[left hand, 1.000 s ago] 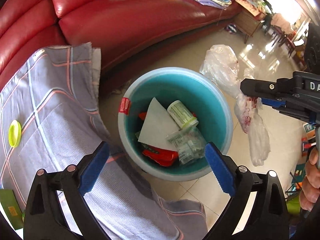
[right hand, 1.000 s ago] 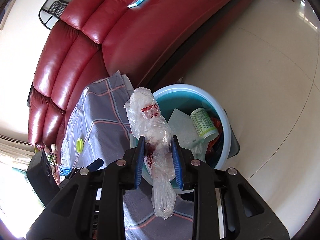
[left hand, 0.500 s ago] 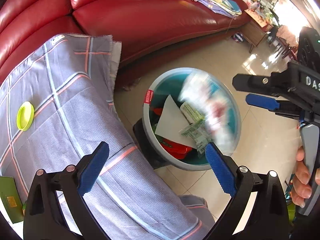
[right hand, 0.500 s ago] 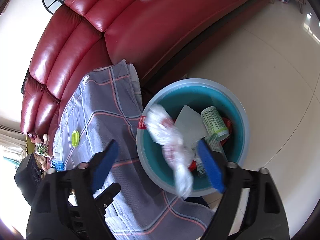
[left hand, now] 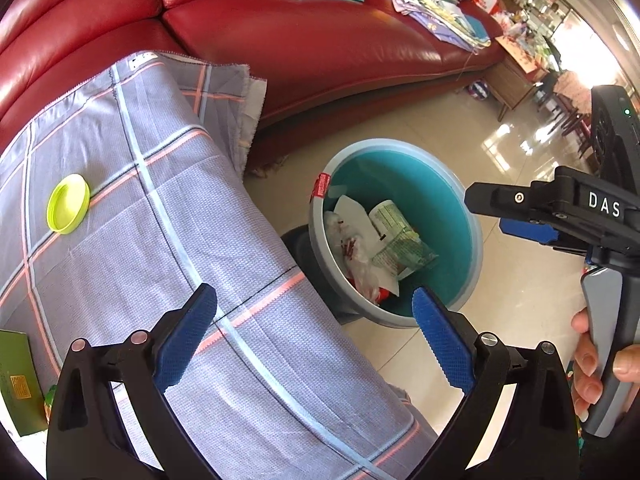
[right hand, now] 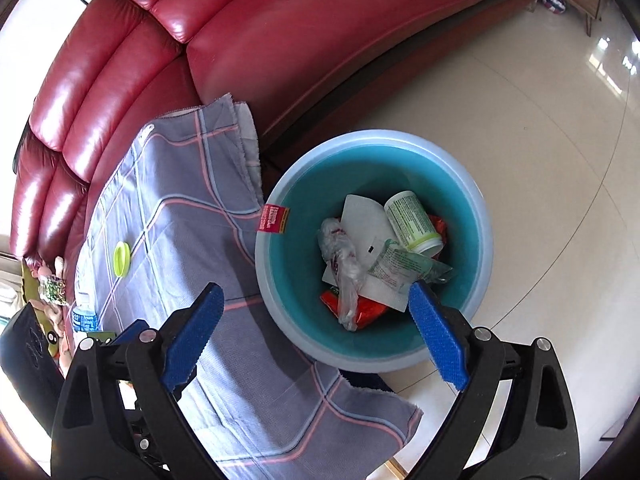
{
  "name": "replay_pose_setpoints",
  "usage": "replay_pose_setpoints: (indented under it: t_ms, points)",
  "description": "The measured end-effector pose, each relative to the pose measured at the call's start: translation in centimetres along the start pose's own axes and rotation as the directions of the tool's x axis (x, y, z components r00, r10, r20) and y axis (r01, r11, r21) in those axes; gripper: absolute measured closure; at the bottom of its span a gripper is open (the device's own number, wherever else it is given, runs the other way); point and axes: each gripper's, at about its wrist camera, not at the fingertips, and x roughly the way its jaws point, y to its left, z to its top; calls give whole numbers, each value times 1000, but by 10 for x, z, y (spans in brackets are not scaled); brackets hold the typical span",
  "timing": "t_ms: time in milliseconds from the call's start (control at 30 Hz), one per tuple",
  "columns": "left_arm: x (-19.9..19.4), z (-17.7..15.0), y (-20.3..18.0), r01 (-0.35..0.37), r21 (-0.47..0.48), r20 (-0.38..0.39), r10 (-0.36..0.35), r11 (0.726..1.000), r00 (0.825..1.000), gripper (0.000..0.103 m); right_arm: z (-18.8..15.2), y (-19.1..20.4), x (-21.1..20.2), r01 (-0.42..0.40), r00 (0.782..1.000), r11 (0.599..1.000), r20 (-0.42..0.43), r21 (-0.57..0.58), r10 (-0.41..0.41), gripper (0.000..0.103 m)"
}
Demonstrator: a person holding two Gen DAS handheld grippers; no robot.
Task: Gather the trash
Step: 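Move both tools back over the green box and orange jelly cup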
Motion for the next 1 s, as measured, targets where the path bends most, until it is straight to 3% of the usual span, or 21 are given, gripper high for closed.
replay_pose_setpoints:
  t_ms: [600, 1000]
  points:
    - [-68, -41, 43, -14, -81, 89, 22, 997, 996, 4, -43, 70, -31, -1, 1000, 994, 18, -111, 3, 14]
    - [-126, -110, 132, -104, -216, 132, 135, 971, 982, 4, -94, 154, -10, -17, 999, 962, -46, -273, 5, 14]
